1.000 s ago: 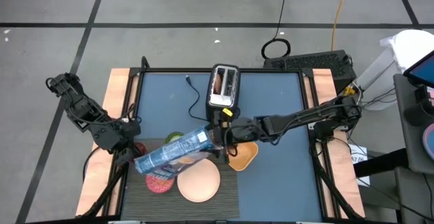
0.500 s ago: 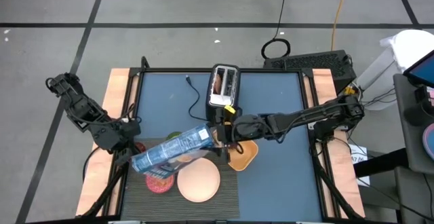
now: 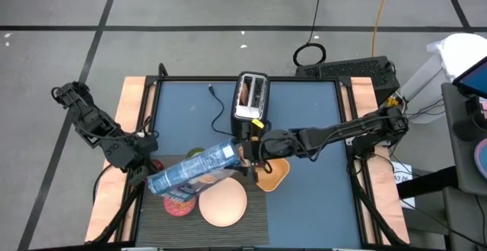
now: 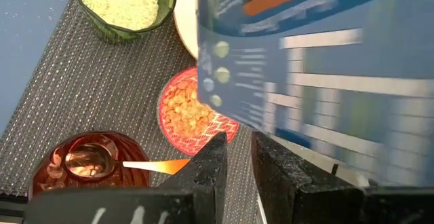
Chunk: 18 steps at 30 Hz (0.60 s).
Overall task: Arrange a breakfast setting
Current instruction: Pour the cereal from the blue cereal box into the red bowl
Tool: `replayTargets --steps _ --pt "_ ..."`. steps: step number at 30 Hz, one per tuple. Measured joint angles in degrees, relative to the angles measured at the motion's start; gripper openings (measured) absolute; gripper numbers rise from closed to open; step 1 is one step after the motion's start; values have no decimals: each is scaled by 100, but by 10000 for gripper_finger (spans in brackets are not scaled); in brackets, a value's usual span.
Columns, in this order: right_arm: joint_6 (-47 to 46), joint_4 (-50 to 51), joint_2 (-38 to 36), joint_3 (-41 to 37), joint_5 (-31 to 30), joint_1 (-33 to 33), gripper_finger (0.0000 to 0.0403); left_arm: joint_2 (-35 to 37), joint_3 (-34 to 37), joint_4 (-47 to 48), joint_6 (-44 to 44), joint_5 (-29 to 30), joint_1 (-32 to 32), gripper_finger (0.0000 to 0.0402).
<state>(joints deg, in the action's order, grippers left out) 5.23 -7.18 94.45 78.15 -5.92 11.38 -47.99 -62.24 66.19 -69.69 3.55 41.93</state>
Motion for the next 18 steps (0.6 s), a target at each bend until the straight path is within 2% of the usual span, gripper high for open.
replayTargets --steps 18 --pt "-44 56 66 -2 -1 0 313 0 0 0 2 0 0 72"
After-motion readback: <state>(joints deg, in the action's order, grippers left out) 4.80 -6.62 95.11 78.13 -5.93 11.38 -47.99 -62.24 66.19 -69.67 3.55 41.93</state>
